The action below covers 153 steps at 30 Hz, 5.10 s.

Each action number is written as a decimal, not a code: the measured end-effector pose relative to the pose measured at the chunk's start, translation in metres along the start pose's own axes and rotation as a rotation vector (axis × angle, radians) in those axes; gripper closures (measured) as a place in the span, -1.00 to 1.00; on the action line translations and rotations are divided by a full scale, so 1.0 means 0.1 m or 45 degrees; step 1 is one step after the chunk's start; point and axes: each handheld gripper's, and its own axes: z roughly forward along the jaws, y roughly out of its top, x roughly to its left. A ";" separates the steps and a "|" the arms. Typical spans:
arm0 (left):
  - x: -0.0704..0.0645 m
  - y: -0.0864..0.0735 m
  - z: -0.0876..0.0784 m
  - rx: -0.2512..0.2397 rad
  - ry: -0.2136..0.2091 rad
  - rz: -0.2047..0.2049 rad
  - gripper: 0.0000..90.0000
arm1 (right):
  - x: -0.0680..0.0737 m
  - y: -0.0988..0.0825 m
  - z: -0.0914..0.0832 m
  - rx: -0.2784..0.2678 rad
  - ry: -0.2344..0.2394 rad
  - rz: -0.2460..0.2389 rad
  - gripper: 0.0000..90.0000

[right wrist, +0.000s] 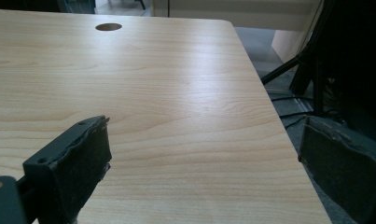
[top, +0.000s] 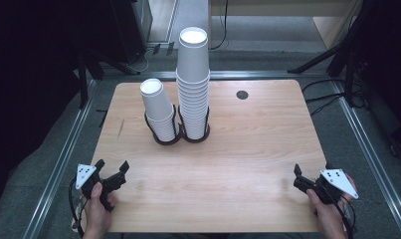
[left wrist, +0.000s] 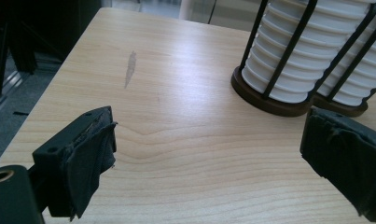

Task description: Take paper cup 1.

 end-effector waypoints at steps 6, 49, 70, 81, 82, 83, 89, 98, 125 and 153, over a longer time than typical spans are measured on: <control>-0.01 0.02 0.02 0.014 -0.056 -0.007 -0.92 | 0.00 0.01 -0.02 0.001 0.052 0.003 -0.95; -0.92 0.74 0.27 -0.052 -0.301 0.138 -0.92 | 0.53 0.91 -0.01 -0.131 0.225 0.020 -0.95; -1.41 0.91 0.55 -0.081 -0.422 0.192 -0.92 | 1.03 1.37 -0.04 -0.193 0.403 -0.029 -0.95; -1.61 1.00 0.66 -0.093 -0.403 0.256 -0.92 | 1.25 1.57 -0.02 -0.171 0.518 -0.062 -0.95; -1.62 1.01 0.67 -0.096 -0.393 0.262 -0.92 | 1.30 1.62 -0.02 -0.174 0.531 -0.066 -0.95; -1.63 1.01 0.68 -0.097 -0.391 0.261 -0.92 | 1.30 1.62 -0.02 -0.174 0.531 -0.066 -0.95; -1.71 1.08 0.75 -0.113 -0.389 0.256 -0.92 | 1.43 1.76 -0.03 -0.199 0.552 -0.067 -0.95; -1.90 1.15 0.88 -0.124 -0.394 0.276 -0.92 | 1.52 1.87 0.01 -0.217 0.576 -0.071 -0.95; -2.24 1.26 1.37 -0.185 -0.149 0.283 -0.93 | 1.64 2.07 0.11 -0.224 0.612 -0.045 -1.00; -2.33 1.23 1.58 -0.182 -0.069 0.210 -0.96 | 2.19 2.64 0.41 -0.257 0.740 -0.082 -1.00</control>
